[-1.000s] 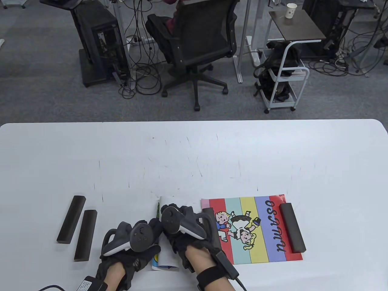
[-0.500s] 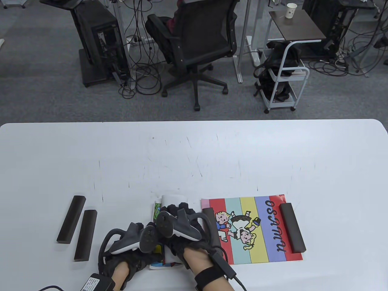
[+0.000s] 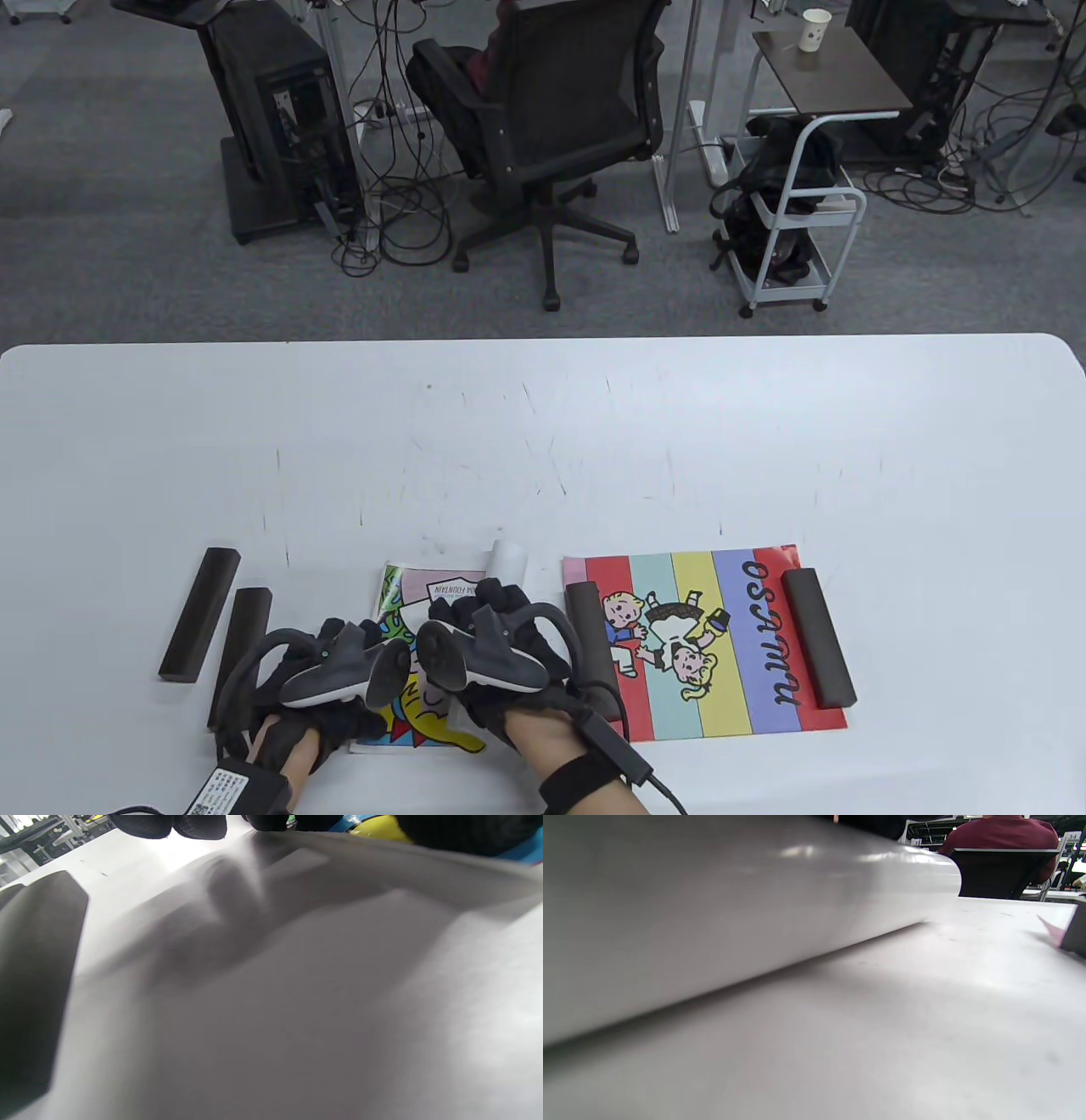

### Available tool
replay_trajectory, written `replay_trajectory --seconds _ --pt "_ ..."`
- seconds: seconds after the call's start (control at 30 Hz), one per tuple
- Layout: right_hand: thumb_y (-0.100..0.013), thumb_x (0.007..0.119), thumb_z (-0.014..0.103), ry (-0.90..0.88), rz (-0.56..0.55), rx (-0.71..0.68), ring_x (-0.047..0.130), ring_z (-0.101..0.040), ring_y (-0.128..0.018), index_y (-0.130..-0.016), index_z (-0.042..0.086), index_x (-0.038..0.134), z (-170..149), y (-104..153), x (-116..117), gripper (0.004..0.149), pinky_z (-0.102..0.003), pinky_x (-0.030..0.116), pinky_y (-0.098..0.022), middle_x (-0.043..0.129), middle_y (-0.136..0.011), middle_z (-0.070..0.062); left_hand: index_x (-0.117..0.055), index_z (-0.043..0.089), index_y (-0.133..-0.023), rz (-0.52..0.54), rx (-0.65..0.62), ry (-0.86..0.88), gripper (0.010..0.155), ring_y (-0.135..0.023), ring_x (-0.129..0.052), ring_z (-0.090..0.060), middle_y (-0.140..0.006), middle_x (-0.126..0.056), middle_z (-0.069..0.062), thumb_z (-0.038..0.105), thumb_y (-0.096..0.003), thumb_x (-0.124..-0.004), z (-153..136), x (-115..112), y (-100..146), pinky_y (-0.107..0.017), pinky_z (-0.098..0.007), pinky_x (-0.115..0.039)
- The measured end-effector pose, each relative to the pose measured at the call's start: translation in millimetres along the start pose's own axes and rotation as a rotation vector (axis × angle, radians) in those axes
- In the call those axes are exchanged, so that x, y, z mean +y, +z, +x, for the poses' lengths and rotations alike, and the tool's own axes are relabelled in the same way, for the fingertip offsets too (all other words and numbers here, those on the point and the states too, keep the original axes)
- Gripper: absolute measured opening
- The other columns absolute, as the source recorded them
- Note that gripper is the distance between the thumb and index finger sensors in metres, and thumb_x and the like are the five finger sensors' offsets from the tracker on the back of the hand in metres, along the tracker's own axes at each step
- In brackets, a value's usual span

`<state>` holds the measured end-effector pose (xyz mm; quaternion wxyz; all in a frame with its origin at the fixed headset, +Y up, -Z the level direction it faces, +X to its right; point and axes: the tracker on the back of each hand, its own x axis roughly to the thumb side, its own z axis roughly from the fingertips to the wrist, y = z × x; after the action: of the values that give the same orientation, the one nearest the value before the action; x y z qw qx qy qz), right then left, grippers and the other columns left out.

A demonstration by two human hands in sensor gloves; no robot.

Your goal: Unroll posters and secure with paperweights

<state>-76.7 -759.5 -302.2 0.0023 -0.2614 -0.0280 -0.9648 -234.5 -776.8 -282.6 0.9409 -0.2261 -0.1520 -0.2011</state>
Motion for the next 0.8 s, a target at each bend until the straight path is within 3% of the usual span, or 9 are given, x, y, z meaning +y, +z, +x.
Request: replay_trajectory --seconds 0.07,0.13,0.23,0.3,0.37,0.4,0.43,0.63,0.8 --pt "-0.042 0.075 0.056 -0.064 0.036 -0.016 0.051 -0.039 -0.096 -0.096 0.028 0.059 -1 -1 -2 0.063 -0.057 0.045 -0.070 0.070 -0.098 -0.003 -0.044 0.034 -0.101 -0.006 0.022 -0.033 0.081 -0.109 -0.048 -0.034 -0.113 -0.042 0.003 0.061 -0.0295 -0.071 -5 -2 1 -0.073 -0.054 -0.056" --pt "-0.042 0.078 0.033 -0.116 0.069 -0.027 0.049 -0.039 -0.097 -0.095 0.029 0.061 -3 -2 -3 0.055 -0.057 0.044 -0.070 0.070 -0.101 -0.002 -0.044 0.034 -0.100 -0.019 0.042 -0.065 0.081 -0.109 -0.049 -0.034 -0.113 -0.043 0.003 0.061 -0.0289 -0.071 -10 -3 1 -0.073 -0.055 -0.056" --pt "-0.042 0.074 0.023 -0.144 0.076 -0.031 0.048 -0.040 -0.099 -0.093 0.030 0.065 -8 -2 -5 0.051 -0.056 0.044 -0.071 0.072 -0.103 0.000 -0.044 0.034 -0.099 -0.042 0.072 -0.140 0.081 -0.109 -0.049 -0.033 -0.113 -0.044 0.003 0.061 -0.0281 -0.069 -14 -3 1 -0.073 -0.054 -0.056" --pt "-0.043 0.072 0.025 -0.155 0.066 -0.027 0.049 -0.039 -0.100 -0.092 0.030 0.066 -13 -1 -5 0.049 -0.055 0.046 -0.070 0.077 -0.100 0.000 -0.044 0.033 -0.099 -0.050 0.078 -0.146 0.081 -0.109 -0.049 -0.033 -0.113 -0.044 0.006 0.061 -0.0277 -0.069 -17 -4 0 -0.073 -0.054 -0.056" --pt "-0.044 0.073 0.038 -0.147 0.040 -0.007 0.053 -0.038 -0.099 -0.091 0.029 0.067 -16 0 -6 0.049 -0.055 0.047 -0.070 0.082 -0.097 0.001 -0.044 0.034 -0.099 -0.055 0.081 -0.145 0.080 -0.109 -0.049 -0.033 -0.113 -0.044 0.007 0.061 -0.0277 -0.070 -19 -5 0 -0.073 -0.054 -0.056" --pt "-0.045 0.070 0.052 -0.139 0.029 0.006 0.055 -0.039 -0.098 -0.091 0.028 0.068 -18 0 -7 0.052 -0.055 0.048 -0.069 0.084 -0.095 0.001 -0.044 0.034 -0.099 -0.058 0.086 -0.146 0.081 -0.109 -0.050 -0.033 -0.113 -0.044 0.006 0.061 -0.0276 -0.070 -20 -5 0 -0.073 -0.054 -0.056" --pt "-0.043 0.071 0.055 -0.131 0.022 0.018 0.058 -0.039 -0.096 -0.091 0.028 0.068 -19 1 -8 0.055 -0.056 0.049 -0.069 0.086 -0.091 0.000 -0.043 0.034 -0.099 -0.061 0.089 -0.147 0.080 -0.109 -0.050 -0.033 -0.113 -0.043 0.006 0.061 -0.0276 -0.069 -21 -6 0 -0.073 -0.054 -0.056" --pt "-0.041 0.076 0.055 -0.077 0.028 0.058 0.071 -0.034 -0.087 -0.083 0.027 0.079 -26 3 -15 0.051 -0.055 0.055 -0.067 0.097 -0.072 -0.001 -0.044 0.033 -0.098 -0.075 0.106 -0.159 0.080 -0.109 -0.049 -0.033 -0.113 -0.044 0.006 0.061 -0.0275 -0.069 -25 -7 1 -0.073 -0.054 -0.056" --pt "-0.038 0.081 0.048 0.002 0.189 -0.014 0.060 -0.035 -0.096 -0.090 0.029 0.071 -28 10 -17 0.056 -0.055 0.049 -0.070 0.085 -0.093 -0.001 -0.044 0.033 -0.098 -0.084 0.116 -0.176 0.080 -0.109 -0.049 -0.033 -0.112 -0.044 0.007 0.061 -0.0272 -0.069 -27 -7 3 -0.073 -0.054 -0.056"
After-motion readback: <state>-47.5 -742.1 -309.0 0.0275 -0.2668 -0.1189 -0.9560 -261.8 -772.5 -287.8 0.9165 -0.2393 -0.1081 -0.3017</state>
